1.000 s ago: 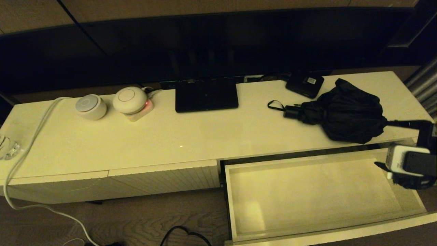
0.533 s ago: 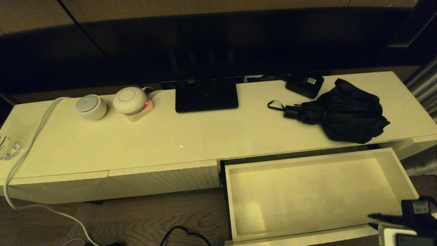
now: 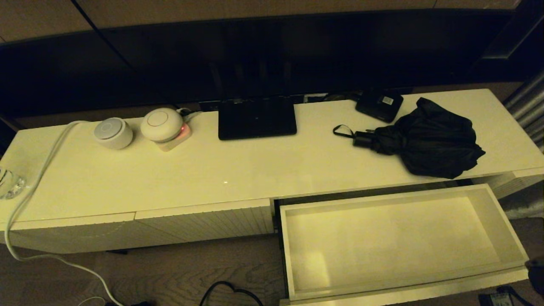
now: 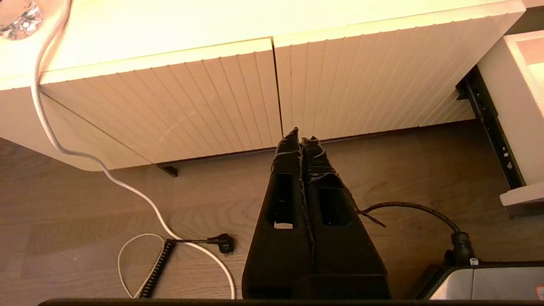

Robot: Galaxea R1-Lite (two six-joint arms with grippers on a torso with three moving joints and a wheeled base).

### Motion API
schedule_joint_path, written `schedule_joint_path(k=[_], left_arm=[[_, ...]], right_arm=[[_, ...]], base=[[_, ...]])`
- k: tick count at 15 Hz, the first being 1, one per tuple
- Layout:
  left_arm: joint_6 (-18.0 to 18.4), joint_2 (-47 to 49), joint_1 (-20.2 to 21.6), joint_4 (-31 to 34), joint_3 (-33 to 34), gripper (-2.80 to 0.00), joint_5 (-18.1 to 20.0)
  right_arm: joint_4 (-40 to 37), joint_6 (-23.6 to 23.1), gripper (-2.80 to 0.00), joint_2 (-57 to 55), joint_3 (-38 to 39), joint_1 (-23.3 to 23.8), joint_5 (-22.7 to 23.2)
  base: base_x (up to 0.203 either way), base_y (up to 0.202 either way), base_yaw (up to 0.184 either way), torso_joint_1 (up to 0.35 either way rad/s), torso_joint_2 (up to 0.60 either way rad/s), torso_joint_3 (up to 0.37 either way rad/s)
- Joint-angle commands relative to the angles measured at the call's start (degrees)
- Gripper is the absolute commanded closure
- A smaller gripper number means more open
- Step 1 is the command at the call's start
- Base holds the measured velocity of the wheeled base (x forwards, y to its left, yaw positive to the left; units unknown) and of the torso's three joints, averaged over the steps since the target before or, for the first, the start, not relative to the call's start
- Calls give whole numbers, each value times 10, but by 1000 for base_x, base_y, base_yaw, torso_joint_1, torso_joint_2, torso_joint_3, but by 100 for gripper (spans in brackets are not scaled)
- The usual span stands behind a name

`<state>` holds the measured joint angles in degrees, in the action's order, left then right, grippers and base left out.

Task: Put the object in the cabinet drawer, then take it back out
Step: Close the drawer

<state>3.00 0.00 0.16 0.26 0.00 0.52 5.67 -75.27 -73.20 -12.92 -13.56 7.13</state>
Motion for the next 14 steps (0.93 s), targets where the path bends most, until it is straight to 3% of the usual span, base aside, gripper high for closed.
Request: schedule_joint_path(k=[1,5,10,14], left_arm=[[0,0,0,0,2,0,0],[0,0,0,0,2,0,0],[0,0,0,0,2,0,0],[0,0,0,0,2,0,0]], right_arm=[[1,-4,0,-35,8,1,1],[27,-6,0,-84,1,10,-2],[222,-6,0,-186,6,18,-6],[262,-9,0,-203,-5,19,-6]], base=[[0,0,0,0,0,0],[0,0,0,0,0,0],[0,0,0,0,0,0],[0,0,0,0,0,0]])
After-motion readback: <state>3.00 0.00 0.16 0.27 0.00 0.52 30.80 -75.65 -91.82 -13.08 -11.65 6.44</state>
